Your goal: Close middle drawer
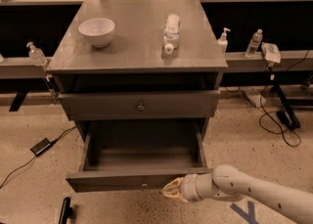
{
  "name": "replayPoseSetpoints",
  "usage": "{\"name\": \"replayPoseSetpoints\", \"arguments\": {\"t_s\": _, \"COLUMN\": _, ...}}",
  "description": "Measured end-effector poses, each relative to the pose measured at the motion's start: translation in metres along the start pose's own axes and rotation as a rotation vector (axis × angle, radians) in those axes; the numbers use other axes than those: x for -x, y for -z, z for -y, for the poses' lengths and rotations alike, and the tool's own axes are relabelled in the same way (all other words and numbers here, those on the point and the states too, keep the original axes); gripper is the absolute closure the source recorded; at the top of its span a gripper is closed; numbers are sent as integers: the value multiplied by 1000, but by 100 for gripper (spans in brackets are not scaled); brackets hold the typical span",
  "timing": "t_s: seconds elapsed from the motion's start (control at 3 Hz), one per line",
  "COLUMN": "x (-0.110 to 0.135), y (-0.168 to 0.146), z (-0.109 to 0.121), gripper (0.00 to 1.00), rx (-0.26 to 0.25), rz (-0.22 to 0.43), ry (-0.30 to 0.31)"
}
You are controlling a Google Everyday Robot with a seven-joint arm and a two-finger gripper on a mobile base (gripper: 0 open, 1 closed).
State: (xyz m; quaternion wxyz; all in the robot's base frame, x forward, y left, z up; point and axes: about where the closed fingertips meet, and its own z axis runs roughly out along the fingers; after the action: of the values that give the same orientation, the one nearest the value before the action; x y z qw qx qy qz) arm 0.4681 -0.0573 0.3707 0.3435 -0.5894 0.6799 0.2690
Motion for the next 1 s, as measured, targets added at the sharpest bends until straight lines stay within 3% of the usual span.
{"name": "replayPoseSetpoints", "arguments": {"t_s": 0.33, "x": -3, "y": -3, "z": 28, "gripper": 100, "rx": -31, "rz": 2, "ry": 29}}
{"name": "replayPoseSetpoints", "arguments": {"t_s": 0.67, "x": -3, "y": -4, "z": 28, "gripper": 100, "rx": -32, "rz": 1, "ry": 33}}
{"name": "replayPoseSetpoints", "arguments": {"t_s": 1.0, "x": -3, "y": -14, "z": 56, "gripper": 100, "rx": -48, "rz": 1, "ry": 65}}
